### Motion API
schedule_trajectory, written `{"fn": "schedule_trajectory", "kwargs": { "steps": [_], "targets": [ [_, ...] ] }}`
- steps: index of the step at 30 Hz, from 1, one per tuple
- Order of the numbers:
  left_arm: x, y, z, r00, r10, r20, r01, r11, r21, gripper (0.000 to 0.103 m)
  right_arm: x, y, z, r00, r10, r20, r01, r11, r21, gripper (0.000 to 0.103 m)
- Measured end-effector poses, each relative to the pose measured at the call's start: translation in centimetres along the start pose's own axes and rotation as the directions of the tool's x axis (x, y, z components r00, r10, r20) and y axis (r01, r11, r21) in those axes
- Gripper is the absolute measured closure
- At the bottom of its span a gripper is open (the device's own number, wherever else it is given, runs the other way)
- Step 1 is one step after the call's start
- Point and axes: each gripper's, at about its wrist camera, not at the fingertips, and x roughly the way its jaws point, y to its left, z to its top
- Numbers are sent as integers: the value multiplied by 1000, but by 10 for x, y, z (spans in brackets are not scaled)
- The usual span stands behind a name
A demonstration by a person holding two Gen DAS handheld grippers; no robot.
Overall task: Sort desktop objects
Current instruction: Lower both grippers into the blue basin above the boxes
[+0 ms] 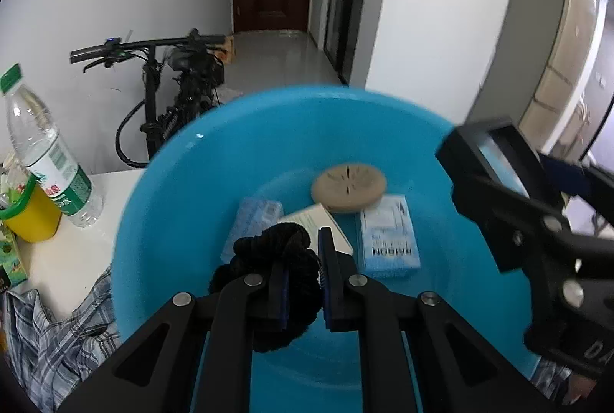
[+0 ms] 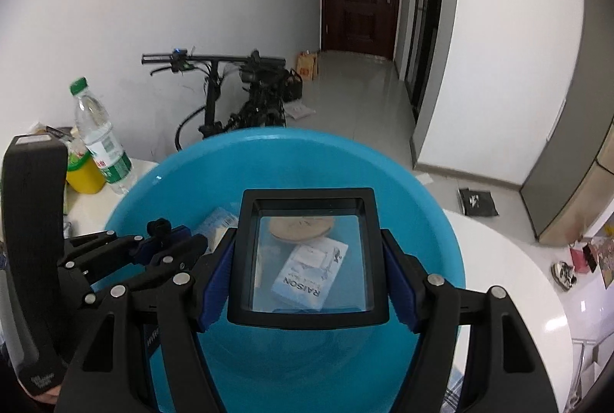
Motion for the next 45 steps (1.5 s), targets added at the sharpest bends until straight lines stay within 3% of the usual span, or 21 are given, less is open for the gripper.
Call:
{"fn": "schedule_trajectory", "kwargs": {
  "steps": [6,18,19,23,27,34,45],
  "targets": [
    [18,0,-5,995,-7,-96,7,1000,-6,91,19,-14,-1,999,-15,-50,16,1000,26,35],
    [24,7,-5,992,-5,-129,2,1000,-24,89,21,-5,-5,998,-10,-69,8,1000,-28,35],
    [24,7,-4,992,3,-127,-7,1000,-26,86,21,-4,-5,998,-11,-69,9,999,-32,35],
    [18,7,-3,994,0,-106,-4,999,-37,44,26,-4,-4,997,-18,-76,15,999,-31,35],
    [11,4,-2,997,28,-69,-29,999,-20,31,29,-7,-3,996,-20,-82,18,1000,-19,34],
    [11,7,-1,997,26,-73,-29,999,-43,30,28,-8,-3,997,-21,-78,20,1000,-12,34],
    [14,-4,-4,995,20,-94,-19,1000,14,30,31,-5,-4,996,-20,-87,18,999,-30,35]
  ]
}}
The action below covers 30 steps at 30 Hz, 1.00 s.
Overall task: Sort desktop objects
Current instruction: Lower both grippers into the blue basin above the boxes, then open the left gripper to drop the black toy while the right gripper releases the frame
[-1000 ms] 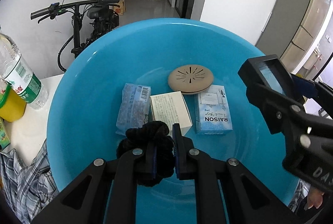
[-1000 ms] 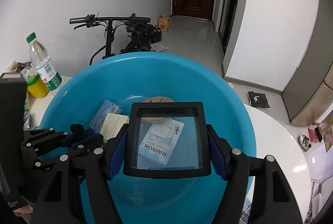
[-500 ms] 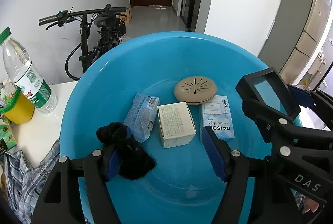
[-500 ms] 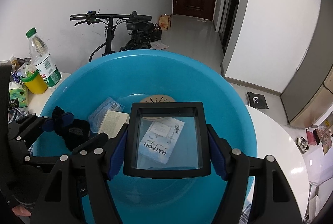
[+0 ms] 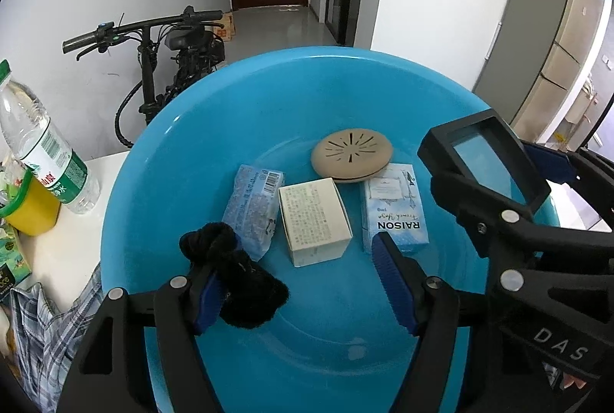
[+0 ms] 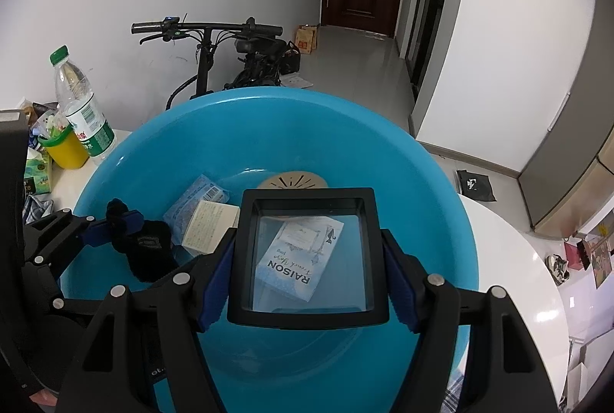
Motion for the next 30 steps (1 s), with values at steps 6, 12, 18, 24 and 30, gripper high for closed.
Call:
{"fn": "schedule_trajectory", "kwargs": {
  "steps": [6,12,18,24,30],
  "targets": [
    [6,14,2,1000,11,-25,-13,997,-74,30,2,-3,1,1000,-9,-2,9,1000,10,34],
    [5,16,2,1000,22,-15,-23,997,-80,30,-1,-5,2,1000,-12,0,12,1000,10,34],
    [2,18,4,999,34,-8,-35,996,-80,30,-2,-7,2,1000,-21,6,21,1000,13,34],
    [-5,26,6,999,31,11,-29,994,-110,30,2,-8,2,999,-42,-3,42,999,8,34],
    [-8,32,9,999,43,20,-39,990,-138,30,4,7,-1,999,-35,-12,34,999,-41,34]
  ]
}}
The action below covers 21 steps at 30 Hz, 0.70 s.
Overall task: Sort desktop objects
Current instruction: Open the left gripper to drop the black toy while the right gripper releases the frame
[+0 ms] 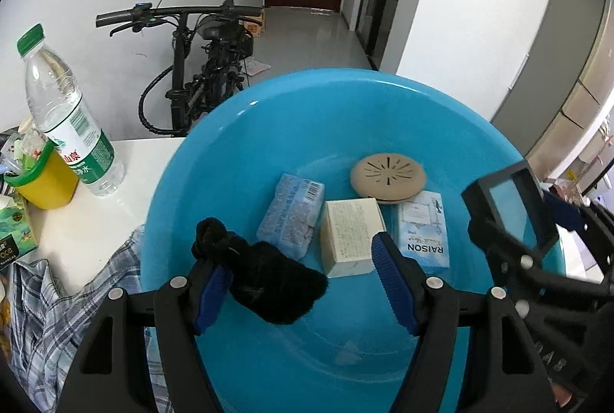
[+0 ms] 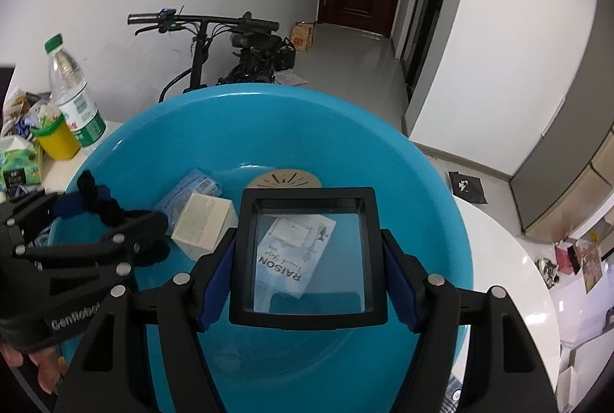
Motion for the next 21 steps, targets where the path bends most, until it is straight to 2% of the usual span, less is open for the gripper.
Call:
{"fn": "schedule_trajectory", "kwargs": {
  "steps": [21],
  "targets": [
    [-4,13,5,1000,-10,3,10,999,-40,30,2,8,-2,1000,15,-15,-16,999,-32,34]
  ]
}}
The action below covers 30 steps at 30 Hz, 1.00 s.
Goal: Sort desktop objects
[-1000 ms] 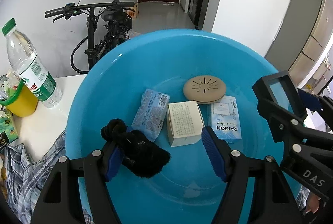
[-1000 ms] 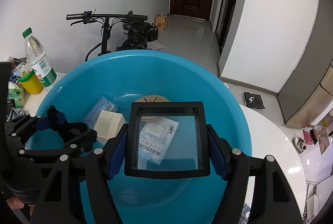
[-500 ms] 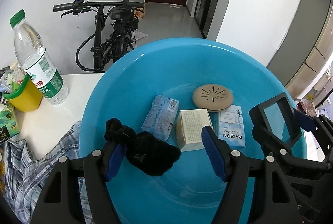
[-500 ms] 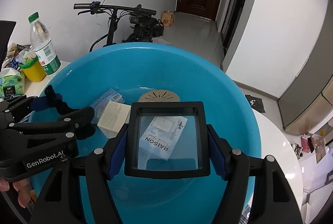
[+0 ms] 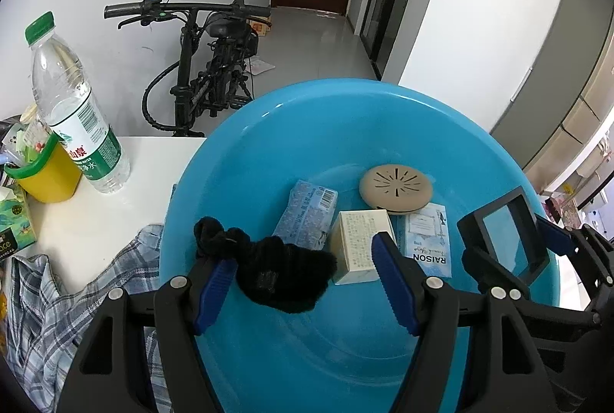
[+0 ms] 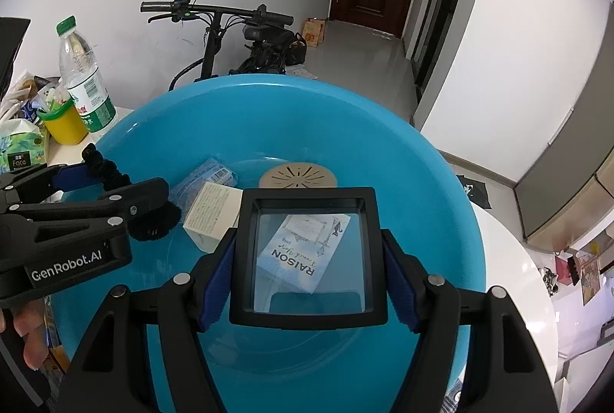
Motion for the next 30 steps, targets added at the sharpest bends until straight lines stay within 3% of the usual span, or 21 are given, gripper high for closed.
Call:
{"fn": "schedule_trajectory", "kwargs": {
  "steps": [3,8,24,30],
  "targets": [
    [0,-2,-1,1000,-1,-4,1,1000,8,30,-2,-1,1,1000,-5,5,5,1000,4,34],
    [-1,-1,0,1000,-10,-6,10,1000,2,30,-5,-8,3,1000,-14,21,14,999,32,22],
    [-2,-3,0,1000,-10,-1,10,1000,12,30,-3,-12,4,1000,-21,20,20,999,39,22],
    [-17,-6,1,996,-3,89,0,1000,23,30,-7,-19,5,995,-70,73,64,995,76,13]
  ]
}}
